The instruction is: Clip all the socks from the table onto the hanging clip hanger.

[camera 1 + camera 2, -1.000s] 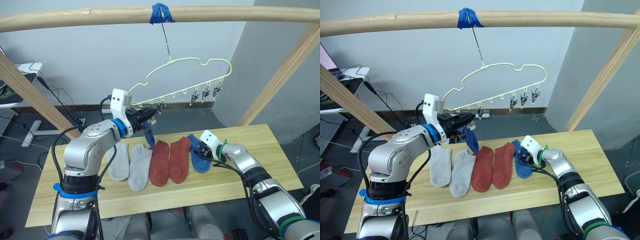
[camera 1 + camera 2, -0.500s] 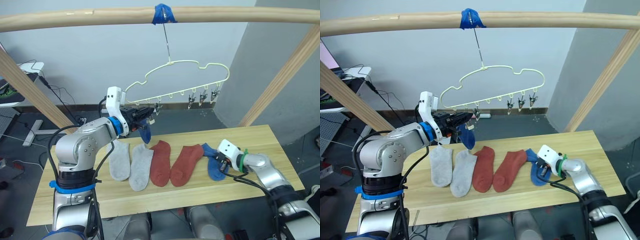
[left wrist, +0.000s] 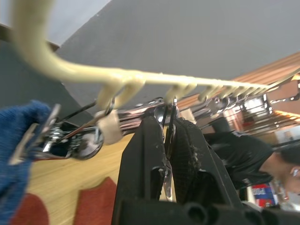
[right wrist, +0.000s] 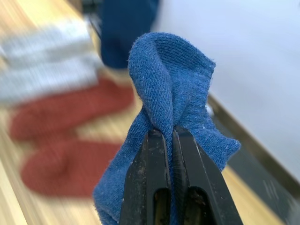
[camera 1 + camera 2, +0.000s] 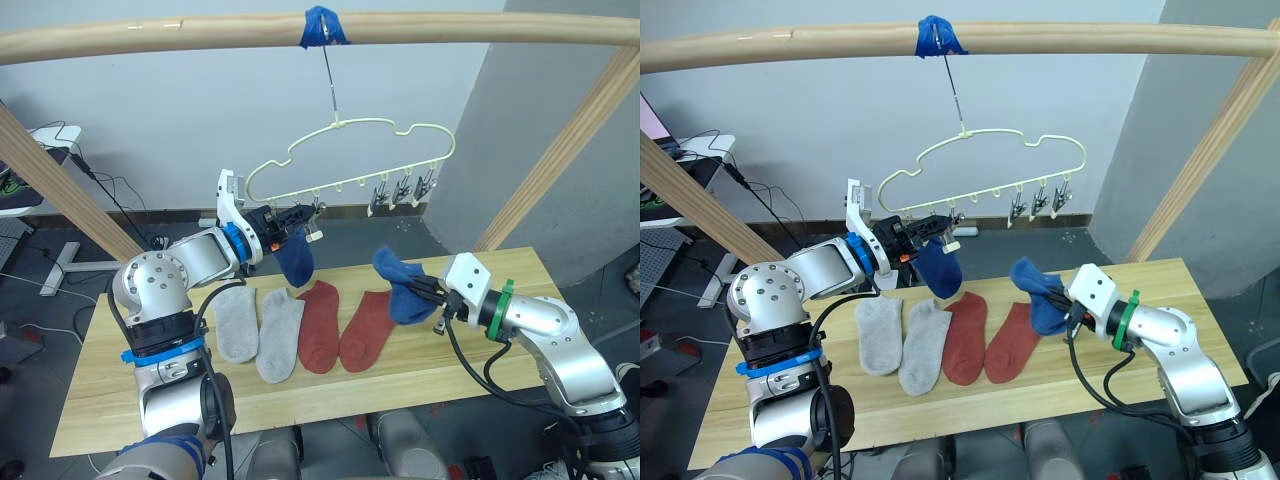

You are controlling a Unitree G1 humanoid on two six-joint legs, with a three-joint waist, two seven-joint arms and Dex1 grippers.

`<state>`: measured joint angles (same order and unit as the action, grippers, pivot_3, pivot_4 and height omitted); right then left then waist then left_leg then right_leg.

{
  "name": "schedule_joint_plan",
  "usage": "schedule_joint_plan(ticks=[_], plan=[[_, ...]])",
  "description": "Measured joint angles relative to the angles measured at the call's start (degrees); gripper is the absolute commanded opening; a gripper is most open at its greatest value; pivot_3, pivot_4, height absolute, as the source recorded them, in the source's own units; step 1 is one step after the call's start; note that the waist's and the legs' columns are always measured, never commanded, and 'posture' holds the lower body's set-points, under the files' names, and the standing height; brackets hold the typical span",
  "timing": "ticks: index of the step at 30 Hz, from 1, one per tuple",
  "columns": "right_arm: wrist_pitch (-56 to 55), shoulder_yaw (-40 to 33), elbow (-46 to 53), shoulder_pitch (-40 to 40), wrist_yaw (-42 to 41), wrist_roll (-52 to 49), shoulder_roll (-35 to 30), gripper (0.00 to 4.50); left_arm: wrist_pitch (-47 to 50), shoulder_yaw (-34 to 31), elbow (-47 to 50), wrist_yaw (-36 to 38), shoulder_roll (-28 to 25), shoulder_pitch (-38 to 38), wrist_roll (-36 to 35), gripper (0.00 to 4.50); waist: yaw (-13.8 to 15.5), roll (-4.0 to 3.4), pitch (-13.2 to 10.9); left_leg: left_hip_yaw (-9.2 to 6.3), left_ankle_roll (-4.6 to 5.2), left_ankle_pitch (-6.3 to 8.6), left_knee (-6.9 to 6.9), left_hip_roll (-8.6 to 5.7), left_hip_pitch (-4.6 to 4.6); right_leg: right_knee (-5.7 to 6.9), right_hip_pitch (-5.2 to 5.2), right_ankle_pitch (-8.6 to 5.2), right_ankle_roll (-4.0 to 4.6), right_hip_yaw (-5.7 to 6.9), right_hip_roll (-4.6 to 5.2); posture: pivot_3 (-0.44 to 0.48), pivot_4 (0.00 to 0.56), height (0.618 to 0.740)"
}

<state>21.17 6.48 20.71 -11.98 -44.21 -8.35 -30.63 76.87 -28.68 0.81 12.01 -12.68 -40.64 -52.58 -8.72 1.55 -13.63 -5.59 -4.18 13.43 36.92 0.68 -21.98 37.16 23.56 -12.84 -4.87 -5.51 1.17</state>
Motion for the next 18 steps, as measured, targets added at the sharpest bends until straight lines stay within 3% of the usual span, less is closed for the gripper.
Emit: schedule_joint_plan(ticks=[10,18], plan=[[1.7,10.4,-3.4,-7.0,6.7,4.0,10.9,0.07,3.1,-5.5,-2.0,-7.1,2.5,-2.1,-5.6,0.12,0.7,0.05,0.0,-0.02,-0.06,0.05,-0.06,0.00,-0.20,-0.14,0.16,0.01,0.01,0.03,0.03,-0.145,0.192,0.740],[0.6,11.1,-3.7,-7.0,6.8,4.9,10.4,0.07,3.9,-6.7,-2.0,-10.8,2.8,-2.4,-8.7,0.12,0.8,0.05,0.0,-0.07,-0.08,0.05,-0.04,0.00,-0.70,-0.07,0.59,0.02,0.02,0.06,0.03,-0.145,0.194,0.740]])
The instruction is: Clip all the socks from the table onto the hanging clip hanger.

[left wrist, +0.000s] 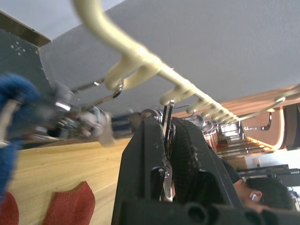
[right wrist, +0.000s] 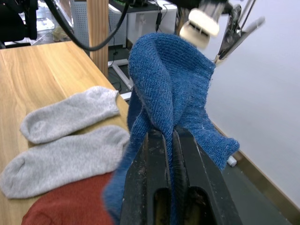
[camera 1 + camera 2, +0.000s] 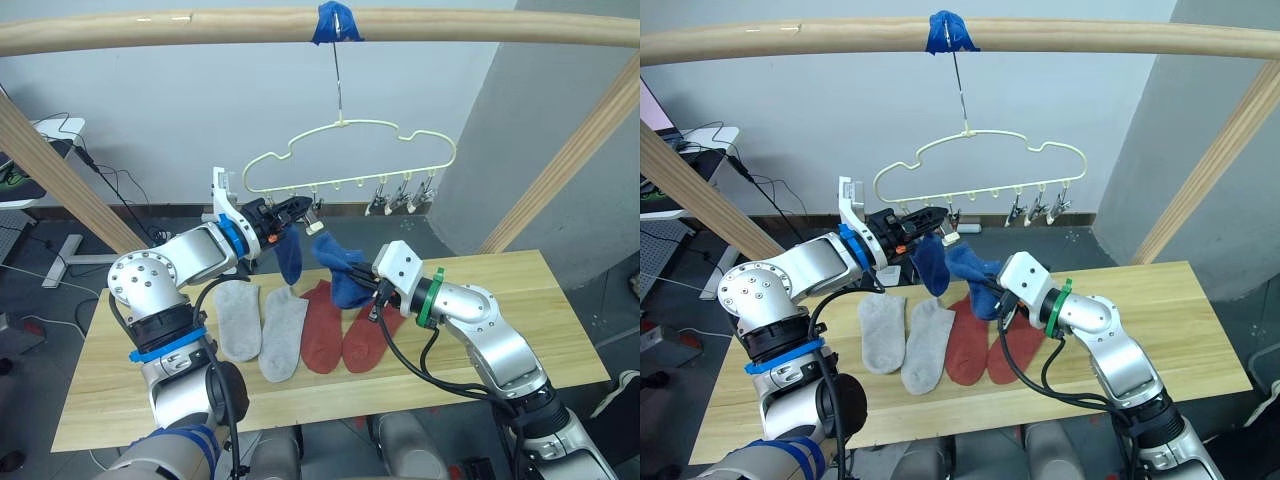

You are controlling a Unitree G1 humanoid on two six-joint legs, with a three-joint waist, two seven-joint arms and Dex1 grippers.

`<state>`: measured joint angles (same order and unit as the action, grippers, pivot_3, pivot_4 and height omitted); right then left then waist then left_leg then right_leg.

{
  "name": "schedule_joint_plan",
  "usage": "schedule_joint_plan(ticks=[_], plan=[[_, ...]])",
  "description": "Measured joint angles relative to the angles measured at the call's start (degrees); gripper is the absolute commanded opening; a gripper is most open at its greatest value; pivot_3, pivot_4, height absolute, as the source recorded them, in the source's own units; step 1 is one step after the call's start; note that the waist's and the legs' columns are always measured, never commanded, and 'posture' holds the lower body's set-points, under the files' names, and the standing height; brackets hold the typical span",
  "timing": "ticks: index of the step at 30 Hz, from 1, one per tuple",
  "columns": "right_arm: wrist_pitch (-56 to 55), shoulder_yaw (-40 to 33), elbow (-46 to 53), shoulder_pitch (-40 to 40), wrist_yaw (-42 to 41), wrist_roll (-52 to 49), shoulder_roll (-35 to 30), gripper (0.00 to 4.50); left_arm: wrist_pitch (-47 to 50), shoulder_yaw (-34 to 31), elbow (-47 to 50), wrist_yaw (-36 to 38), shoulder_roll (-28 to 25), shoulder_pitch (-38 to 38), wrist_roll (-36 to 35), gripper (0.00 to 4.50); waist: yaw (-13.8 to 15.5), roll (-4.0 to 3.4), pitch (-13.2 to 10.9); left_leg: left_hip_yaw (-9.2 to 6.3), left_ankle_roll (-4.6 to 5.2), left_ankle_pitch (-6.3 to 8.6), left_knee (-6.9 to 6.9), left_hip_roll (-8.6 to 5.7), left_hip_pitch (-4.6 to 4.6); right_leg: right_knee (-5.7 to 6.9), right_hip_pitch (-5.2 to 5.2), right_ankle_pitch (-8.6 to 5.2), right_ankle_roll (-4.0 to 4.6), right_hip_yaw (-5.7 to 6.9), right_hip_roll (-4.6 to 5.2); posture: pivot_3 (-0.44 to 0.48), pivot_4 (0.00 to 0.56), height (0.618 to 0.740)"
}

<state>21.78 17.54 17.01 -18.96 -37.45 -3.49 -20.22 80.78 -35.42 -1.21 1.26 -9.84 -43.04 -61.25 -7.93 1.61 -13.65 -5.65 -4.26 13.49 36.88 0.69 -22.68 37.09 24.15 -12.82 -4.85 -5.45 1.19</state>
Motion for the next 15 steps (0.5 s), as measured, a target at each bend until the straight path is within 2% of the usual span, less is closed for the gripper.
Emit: schedule_joint_plan(ticks=[15], plan=[[-0.8,0.0,0.0,-0.3,0.3,0.0,1.7,0.07,-0.3,1.4,0.0,-0.7,-0.3,0.3,-1.6,0.12,0.0,0.00,0.0,0.00,0.00,0.00,0.01,0.00,-0.02,-0.02,0.00,0.00,0.00,0.01,0.00,-0.146,0.192,0.740]])
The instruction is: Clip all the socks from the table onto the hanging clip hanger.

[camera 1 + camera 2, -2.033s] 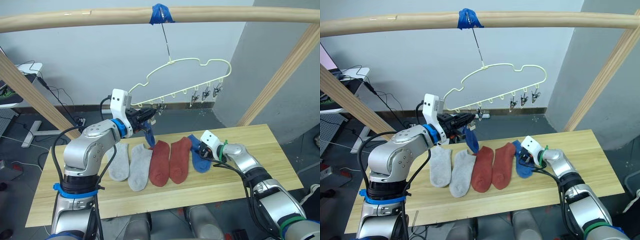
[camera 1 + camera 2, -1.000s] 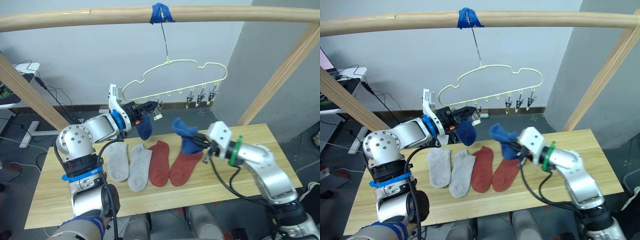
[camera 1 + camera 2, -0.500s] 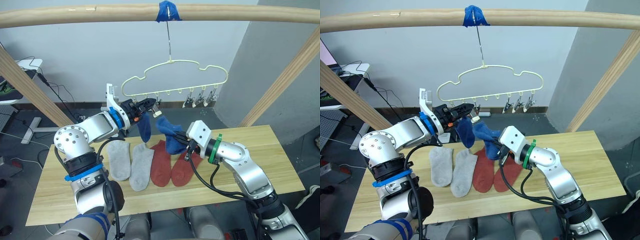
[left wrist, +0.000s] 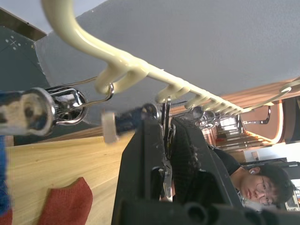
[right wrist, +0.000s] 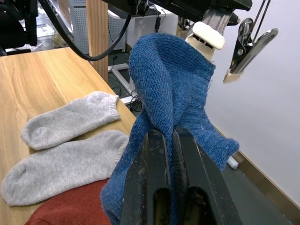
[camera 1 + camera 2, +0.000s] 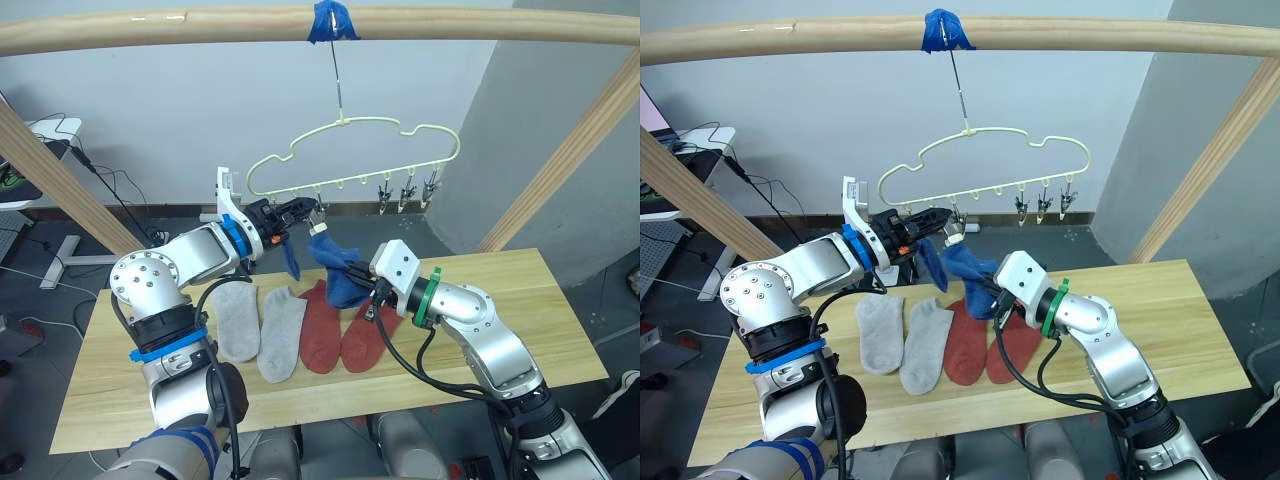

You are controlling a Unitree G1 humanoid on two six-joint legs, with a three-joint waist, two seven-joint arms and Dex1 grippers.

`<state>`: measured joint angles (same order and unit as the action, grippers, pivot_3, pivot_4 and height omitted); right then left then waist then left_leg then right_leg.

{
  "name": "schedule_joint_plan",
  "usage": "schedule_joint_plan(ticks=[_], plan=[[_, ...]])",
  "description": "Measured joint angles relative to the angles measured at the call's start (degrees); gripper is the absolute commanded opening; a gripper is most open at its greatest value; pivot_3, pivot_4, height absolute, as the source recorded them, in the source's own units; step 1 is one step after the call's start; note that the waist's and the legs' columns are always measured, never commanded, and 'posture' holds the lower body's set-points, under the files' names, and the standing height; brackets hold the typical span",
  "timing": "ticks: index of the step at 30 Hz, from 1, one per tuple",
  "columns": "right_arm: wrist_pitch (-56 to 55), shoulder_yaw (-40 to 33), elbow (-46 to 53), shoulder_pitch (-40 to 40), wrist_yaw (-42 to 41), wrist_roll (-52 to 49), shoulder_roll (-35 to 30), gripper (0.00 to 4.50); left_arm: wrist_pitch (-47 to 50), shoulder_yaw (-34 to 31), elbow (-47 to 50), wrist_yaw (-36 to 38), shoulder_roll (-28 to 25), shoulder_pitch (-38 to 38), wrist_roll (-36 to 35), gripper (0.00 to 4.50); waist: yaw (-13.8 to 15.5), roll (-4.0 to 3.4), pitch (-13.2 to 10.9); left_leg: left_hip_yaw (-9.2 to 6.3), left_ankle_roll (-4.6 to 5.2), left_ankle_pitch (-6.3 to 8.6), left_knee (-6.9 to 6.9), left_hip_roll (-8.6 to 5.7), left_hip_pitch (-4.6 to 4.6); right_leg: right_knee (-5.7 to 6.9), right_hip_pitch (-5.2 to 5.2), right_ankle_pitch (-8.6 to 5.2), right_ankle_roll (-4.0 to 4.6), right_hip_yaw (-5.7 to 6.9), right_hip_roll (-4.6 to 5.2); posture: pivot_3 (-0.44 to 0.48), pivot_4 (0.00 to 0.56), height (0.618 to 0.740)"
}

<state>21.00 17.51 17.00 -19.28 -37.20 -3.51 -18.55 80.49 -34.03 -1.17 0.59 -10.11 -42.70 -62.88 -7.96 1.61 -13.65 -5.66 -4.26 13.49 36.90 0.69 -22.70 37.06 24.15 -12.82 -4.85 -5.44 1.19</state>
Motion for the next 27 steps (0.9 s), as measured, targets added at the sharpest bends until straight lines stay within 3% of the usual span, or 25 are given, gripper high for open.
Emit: schedule_joint_plan(ticks=[27], plan=[[-0.5,-0.4,0.8,0.0,0.0,0.1,-2.0,0.07,-1.2,1.6,0.1,0.0,-1.1,1.6,-0.4,0.12,0.0,0.00,0.0,0.01,0.00,0.00,0.00,0.00,0.00,0.00,0.00,0.00,0.00,0.00,0.00,-0.149,0.202,0.740]])
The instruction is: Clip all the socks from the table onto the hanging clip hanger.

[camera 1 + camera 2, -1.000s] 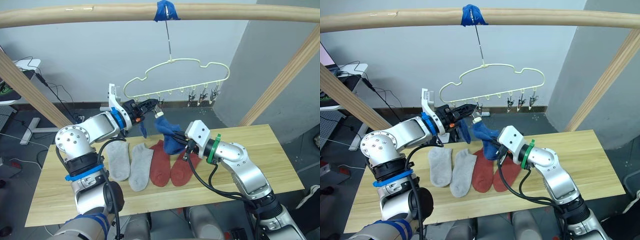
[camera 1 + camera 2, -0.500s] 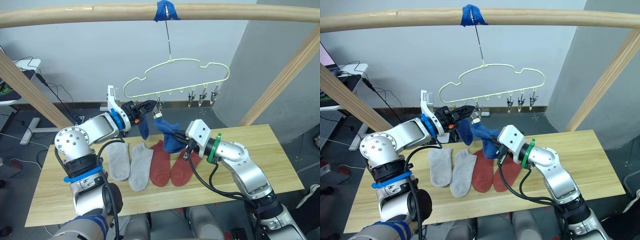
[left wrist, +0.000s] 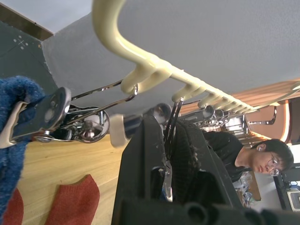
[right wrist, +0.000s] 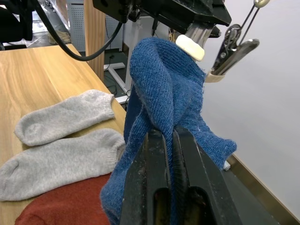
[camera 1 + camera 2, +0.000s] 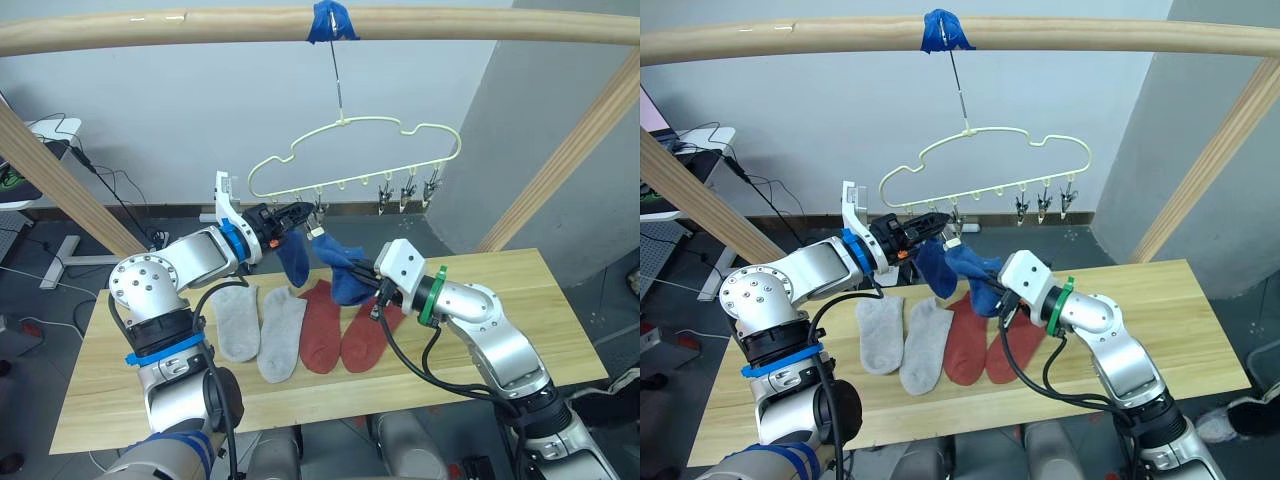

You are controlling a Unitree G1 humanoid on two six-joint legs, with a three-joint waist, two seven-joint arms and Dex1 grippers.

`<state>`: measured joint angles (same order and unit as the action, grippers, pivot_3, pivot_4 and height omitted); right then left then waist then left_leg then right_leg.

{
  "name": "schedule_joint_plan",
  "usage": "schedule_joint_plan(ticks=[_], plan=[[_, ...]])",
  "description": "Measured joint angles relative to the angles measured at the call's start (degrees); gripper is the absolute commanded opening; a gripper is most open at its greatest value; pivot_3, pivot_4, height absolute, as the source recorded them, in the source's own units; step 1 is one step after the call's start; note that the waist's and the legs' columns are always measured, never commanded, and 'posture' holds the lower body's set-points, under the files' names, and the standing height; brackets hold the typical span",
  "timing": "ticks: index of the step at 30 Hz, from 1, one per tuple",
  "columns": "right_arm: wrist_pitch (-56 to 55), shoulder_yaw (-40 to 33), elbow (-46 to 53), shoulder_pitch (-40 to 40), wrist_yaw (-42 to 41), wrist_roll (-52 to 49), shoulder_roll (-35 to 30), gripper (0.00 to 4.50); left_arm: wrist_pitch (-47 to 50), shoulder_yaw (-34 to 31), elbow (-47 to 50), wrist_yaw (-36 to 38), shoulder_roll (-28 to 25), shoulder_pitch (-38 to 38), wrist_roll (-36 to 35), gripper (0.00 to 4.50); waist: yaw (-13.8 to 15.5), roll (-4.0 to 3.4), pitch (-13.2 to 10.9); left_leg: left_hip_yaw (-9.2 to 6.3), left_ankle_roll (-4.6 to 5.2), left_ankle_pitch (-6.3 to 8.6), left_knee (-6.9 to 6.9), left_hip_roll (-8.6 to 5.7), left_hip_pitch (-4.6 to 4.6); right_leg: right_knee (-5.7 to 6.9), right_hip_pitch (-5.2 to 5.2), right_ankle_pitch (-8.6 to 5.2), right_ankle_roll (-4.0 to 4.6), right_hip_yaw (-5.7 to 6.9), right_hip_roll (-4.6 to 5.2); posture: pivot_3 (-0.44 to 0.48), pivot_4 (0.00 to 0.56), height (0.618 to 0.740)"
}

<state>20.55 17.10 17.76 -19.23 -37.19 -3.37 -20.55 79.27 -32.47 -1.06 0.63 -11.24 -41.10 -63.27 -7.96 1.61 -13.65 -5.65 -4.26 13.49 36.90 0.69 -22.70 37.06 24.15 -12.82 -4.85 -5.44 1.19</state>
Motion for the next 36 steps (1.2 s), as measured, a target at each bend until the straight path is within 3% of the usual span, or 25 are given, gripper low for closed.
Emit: schedule_joint_plan(ticks=[16,29,32,36], plan=[[-1.4,1.2,-4.6,-4.6,2.3,2.5,4.6,0.07,-1.3,1.1,0.0,0.2,-0.5,0.1,-0.6,0.12,0.0,0.00,0.0,-0.01,0.00,0.00,-0.01,0.00,-0.04,-0.04,0.01,0.00,0.00,0.00,0.00,-0.144,0.201,0.740],[-2.0,1.2,-5.8,-4.6,2.4,2.7,5.2,0.00,-3.7,3.7,2.3,3.4,-4.7,1.8,-2.0,4.31,0.0,0.00,0.0,-0.01,0.00,0.00,-0.02,0.00,-0.03,-0.02,0.03,0.00,0.01,0.00,0.00,-0.122,0.199,0.740],[-2.1,1.2,-7.3,-4.8,2.7,2.7,6.4,0.74,-3.7,7.7,7.4,7.4,-9.8,5.4,-1.5,4.50,-0.3,-0.01,0.0,0.01,0.00,0.00,-0.07,0.02,-0.01,0.00,0.07,0.00,0.01,-0.04,-0.01,-0.111,0.195,0.740],[-2.1,1.0,-9.3,-5.0,2.3,2.0,7.0,2.17,-6.1,13.9,15.9,14.0,-15.8,12.5,1.2,4.50,0.1,-0.01,0.0,0.01,0.00,0.00,-0.08,0.02,-0.02,-0.02,0.07,0.00,0.03,-0.03,0.00,-0.096,0.192,0.740]])
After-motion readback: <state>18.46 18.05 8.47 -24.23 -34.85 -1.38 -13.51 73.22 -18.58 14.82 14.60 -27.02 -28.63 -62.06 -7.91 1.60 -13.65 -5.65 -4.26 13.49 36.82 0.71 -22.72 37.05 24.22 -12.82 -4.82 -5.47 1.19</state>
